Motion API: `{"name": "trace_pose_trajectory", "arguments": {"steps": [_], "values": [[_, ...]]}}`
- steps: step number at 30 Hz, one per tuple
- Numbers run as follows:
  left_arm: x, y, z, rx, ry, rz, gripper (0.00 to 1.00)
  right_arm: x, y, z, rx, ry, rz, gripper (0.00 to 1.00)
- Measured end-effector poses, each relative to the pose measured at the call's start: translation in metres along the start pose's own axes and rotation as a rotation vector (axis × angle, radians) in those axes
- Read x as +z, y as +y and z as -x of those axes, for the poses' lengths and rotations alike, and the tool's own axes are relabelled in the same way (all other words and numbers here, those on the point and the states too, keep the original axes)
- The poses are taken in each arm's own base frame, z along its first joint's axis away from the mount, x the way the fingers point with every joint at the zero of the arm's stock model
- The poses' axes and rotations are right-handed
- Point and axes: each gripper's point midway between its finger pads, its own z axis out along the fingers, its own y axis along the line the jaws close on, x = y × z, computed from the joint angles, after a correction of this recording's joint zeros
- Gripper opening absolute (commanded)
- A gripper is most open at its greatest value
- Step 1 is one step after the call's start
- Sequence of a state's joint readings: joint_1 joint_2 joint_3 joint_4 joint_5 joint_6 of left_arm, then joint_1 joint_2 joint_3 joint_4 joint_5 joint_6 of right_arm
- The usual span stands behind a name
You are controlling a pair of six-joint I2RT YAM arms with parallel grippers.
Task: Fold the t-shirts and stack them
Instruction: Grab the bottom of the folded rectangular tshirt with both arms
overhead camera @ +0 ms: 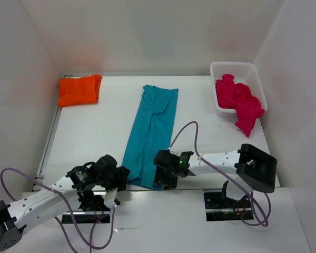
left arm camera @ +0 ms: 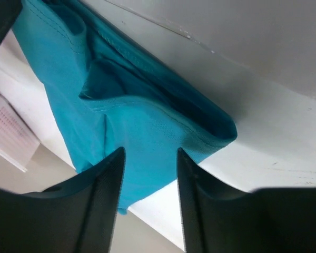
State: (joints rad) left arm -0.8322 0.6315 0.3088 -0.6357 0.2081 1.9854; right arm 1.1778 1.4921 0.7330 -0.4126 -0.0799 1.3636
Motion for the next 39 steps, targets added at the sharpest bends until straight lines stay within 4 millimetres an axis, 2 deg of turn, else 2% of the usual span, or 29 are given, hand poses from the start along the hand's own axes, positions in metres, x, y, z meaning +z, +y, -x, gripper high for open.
{"name": "trace_pose_trajectory", "arguments": {"steps": [3, 7, 10, 12, 15, 18, 19, 21, 22, 24, 27, 31, 33, 34, 35, 37, 38, 39], "values": [[-0.003, 0.004, 0.002, 0.006, -0.003, 0.019, 0.37, 0.0, 0.0, -0.001, 0.0, 0.004, 0.0, 0.61], [-0.013, 0.014, 0.002, 0.023, 0.016, 0.087, 0.37, 0.001, 0.001, -0.001, 0.003, 0.007, 0.005, 0.61], [-0.018, 0.02, 0.001, 0.039, 0.04, 0.13, 0.44, 0.005, 0.002, -0.001, 0.007, 0.012, 0.003, 0.63], [-0.014, 0.011, -0.003, 0.033, 0.062, 0.092, 0.46, 0.007, 0.007, -0.001, 0.01, 0.02, 0.007, 0.63], [-0.005, -0.014, -0.005, 0.005, 0.057, -0.045, 0.49, 0.009, 0.011, -0.002, 0.011, 0.031, 0.011, 0.63], [-0.003, -0.024, -0.005, -0.008, 0.044, -0.114, 0.51, 0.012, 0.013, 0.001, 0.019, 0.038, 0.015, 0.37], [-0.005, -0.022, -0.006, -0.005, 0.054, -0.101, 0.51, 0.014, 0.013, 0.001, 0.022, 0.046, 0.012, 0.2], [-0.011, -0.013, -0.009, 0.008, 0.083, -0.048, 0.51, 0.019, 0.013, 0.001, 0.028, 0.059, 0.005, 0.04], [-0.015, -0.009, -0.01, 0.016, 0.097, -0.019, 0.51, 0.02, 0.014, 0.002, 0.035, 0.063, 0.003, 0.0], [-0.02, -0.001, -0.011, 0.028, 0.119, 0.026, 0.51, 0.019, 0.014, 0.003, 0.041, 0.064, 0.003, 0.0], [-0.021, 0.0, -0.012, 0.031, 0.123, 0.032, 0.51, 0.015, 0.008, 0.011, 0.059, 0.044, 0.002, 0.0], [-0.021, 0.002, -0.013, 0.032, 0.125, 0.037, 0.52, -0.004, -0.02, 0.044, 0.122, -0.031, -0.028, 0.0], [-0.019, 0.007, -0.014, 0.034, 0.122, 0.052, 0.55, -0.016, -0.031, 0.061, 0.15, -0.074, -0.028, 0.0], [-0.017, 0.01, -0.014, 0.036, 0.115, 0.059, 0.59, -0.023, -0.037, 0.069, 0.16, -0.093, -0.026, 0.01], [-0.014, 0.014, -0.014, 0.041, 0.105, 0.064, 0.63, -0.028, -0.042, 0.076, 0.167, -0.112, -0.022, 0.14], [-0.006, 0.018, -0.009, 0.055, 0.072, 0.061, 0.69, -0.033, -0.05, 0.082, 0.169, -0.131, -0.02, 0.24], [-0.002, 0.02, -0.006, 0.064, 0.049, 0.059, 0.75, -0.034, -0.054, 0.082, 0.161, -0.129, -0.026, 0.32], [0.003, 0.022, -0.002, 0.073, 0.025, 0.054, 0.78, -0.034, -0.058, 0.079, 0.15, -0.122, -0.034, 0.52]]}}
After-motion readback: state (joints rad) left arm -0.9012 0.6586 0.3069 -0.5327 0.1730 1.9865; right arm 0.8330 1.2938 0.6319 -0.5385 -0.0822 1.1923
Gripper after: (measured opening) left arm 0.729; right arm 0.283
